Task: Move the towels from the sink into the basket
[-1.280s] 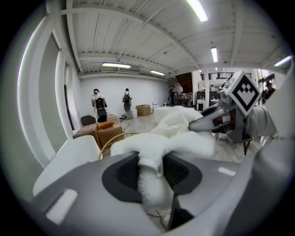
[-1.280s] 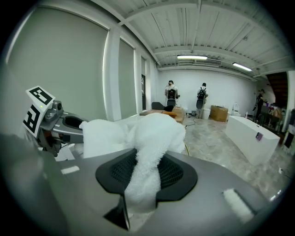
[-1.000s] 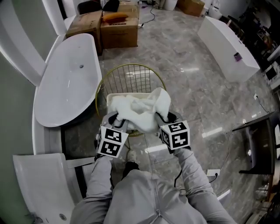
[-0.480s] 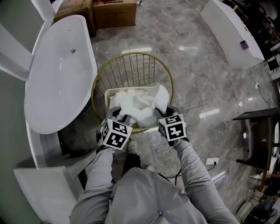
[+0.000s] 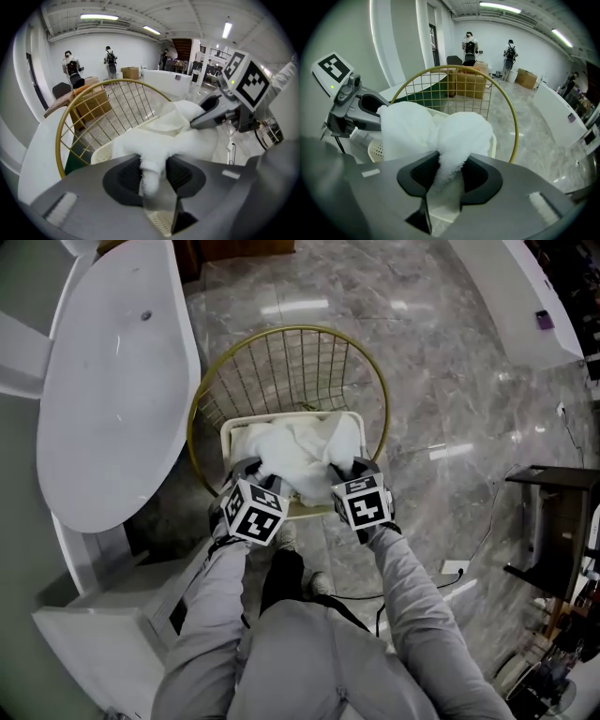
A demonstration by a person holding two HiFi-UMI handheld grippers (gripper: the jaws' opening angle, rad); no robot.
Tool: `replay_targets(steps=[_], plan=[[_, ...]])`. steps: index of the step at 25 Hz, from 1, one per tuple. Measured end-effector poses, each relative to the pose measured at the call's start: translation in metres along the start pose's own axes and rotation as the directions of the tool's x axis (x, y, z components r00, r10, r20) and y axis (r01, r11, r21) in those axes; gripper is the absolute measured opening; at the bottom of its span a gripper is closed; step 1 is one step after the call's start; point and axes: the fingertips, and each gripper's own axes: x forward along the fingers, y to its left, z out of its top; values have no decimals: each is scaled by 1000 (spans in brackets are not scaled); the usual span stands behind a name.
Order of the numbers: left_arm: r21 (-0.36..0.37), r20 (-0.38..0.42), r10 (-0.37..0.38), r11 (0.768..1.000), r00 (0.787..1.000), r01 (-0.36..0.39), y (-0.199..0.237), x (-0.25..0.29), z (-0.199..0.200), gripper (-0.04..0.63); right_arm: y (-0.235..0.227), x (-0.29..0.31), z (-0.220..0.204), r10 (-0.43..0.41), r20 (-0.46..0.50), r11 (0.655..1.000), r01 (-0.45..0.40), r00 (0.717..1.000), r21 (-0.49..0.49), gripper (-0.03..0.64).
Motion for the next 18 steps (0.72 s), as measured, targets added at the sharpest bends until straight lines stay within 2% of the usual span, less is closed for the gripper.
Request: replay_targets(steps=[9, 18], plan=[[-27, -84, -92, 996, 992, 90, -2, 36, -23, 204, -1, 41, -18, 27, -75, 998, -21, 997, 67, 124], [-39, -105, -115, 993, 988, 112, -2, 44, -27, 213, 1, 57, -21, 42, -77, 996, -35, 996, 83, 132]])
